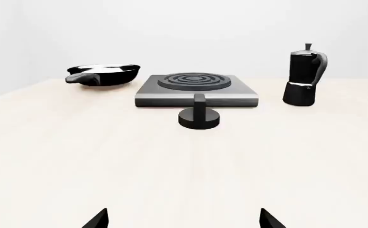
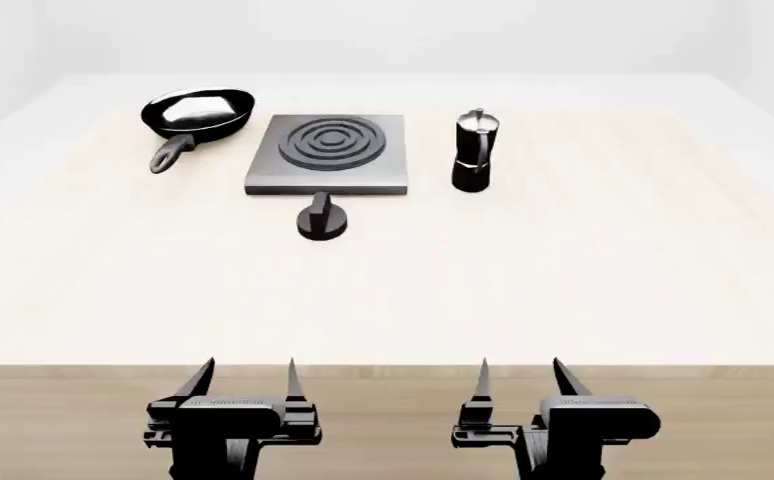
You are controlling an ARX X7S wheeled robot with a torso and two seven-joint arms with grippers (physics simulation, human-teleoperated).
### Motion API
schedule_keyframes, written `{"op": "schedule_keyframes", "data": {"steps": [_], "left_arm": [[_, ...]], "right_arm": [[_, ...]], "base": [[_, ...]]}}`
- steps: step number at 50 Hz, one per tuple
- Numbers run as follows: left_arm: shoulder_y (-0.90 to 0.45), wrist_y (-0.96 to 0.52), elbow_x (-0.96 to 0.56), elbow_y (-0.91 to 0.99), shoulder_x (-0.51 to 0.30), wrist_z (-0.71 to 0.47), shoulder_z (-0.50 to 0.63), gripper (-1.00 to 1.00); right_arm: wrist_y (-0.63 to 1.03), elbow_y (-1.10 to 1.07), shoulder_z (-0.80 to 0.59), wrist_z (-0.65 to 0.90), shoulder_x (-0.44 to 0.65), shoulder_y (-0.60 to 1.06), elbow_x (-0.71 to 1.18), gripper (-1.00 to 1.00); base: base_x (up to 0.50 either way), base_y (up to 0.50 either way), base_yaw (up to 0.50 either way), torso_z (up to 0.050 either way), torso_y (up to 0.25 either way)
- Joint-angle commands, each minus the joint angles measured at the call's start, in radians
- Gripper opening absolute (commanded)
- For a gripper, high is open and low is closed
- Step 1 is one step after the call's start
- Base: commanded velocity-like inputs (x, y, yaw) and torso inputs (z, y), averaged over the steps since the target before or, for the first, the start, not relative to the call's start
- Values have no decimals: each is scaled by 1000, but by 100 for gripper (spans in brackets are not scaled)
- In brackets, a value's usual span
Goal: Turn on the stove and put the frying pan on it.
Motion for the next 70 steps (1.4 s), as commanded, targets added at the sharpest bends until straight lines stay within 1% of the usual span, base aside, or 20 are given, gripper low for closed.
{"op": "schedule_keyframes", "data": {"steps": [1,3,5,8,13,23,70], "left_arm": [[12,0,-17,25,-16,-13,23,100],[15,29,36,26,-33,-44,49,100],[24,10,21,65,-42,-49,42,100],[45,2,39,140,-54,-68,49,100],[57,-22,34,200,-64,-74,61,100],[63,-10,16,205,-78,-89,78,100],[67,1,-4,195,-135,-148,144,100]], "right_arm": [[16,-6,-13,24,12,4,32,100],[5,-6,-19,59,18,3,32,100],[-9,-40,-22,74,22,-9,52,100],[-13,-79,-27,77,28,-24,94,100],[-29,-123,-53,108,46,-43,64,100],[-74,-113,-77,151,68,-42,33,100],[-85,-94,-133,202,123,-35,92,100]], "base": [[0,0,0,0,0],[0,0,0,0,0],[0,0,0,0,0],[0,0,0,0,0],[0,0,0,0,0],[17,50,0,0,0],[192,494,0,0,0]]}}
